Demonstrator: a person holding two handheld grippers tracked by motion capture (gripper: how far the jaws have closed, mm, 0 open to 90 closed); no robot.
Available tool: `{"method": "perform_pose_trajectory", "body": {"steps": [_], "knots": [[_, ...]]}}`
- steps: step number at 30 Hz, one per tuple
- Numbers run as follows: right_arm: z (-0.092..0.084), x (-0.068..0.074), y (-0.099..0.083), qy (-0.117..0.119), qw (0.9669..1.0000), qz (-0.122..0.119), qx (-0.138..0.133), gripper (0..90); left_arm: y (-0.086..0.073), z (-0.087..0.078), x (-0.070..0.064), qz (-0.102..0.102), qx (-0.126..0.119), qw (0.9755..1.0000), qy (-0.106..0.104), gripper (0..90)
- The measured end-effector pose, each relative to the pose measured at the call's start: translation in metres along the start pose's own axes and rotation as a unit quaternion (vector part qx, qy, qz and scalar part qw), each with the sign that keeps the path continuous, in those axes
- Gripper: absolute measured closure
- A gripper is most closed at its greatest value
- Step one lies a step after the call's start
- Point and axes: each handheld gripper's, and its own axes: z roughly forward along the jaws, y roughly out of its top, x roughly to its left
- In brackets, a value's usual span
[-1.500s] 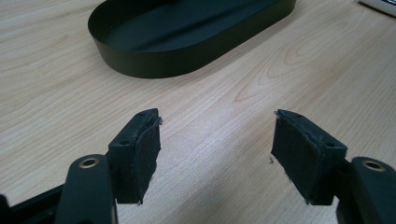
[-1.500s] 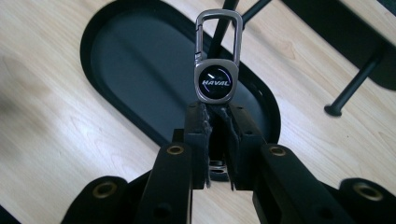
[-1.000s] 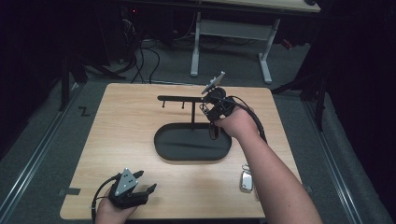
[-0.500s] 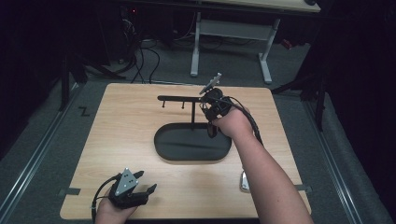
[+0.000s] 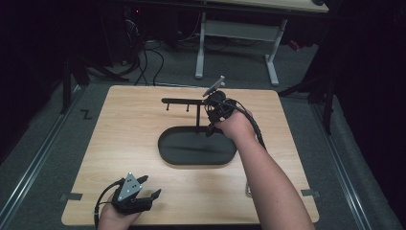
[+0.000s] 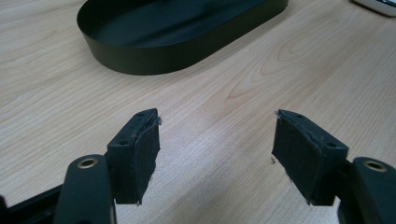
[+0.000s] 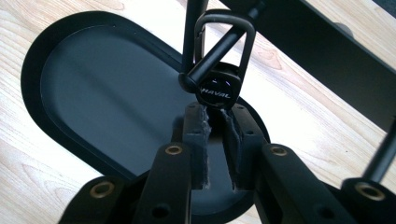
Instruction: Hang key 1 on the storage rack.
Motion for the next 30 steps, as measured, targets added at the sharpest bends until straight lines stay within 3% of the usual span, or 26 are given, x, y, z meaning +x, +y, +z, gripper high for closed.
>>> {"method": "perform_pose_trajectory", "body": {"steps": [6,14,19,30], "knots": [[-0.003,0.001,-0.003,-0.006,1.0000,-0.001,-0.005,75.2,0.000,0.000,0.000,0.001,0.000,1.0000,0.001,31.9],[-0.012,0.000,-0.019,0.003,0.9999,0.004,-0.014,70.1,0.000,0.004,-0.002,0.009,0.006,0.9999,-0.002,31.4],[-0.018,0.006,-0.042,0.012,0.9997,-0.001,-0.022,61.4,0.000,0.006,-0.004,0.013,0.006,0.9999,-0.002,31.4],[-0.025,0.009,-0.083,0.023,0.9993,-0.007,-0.027,54.8,0.000,0.007,-0.007,0.020,0.006,0.9998,-0.001,31.2]]}}
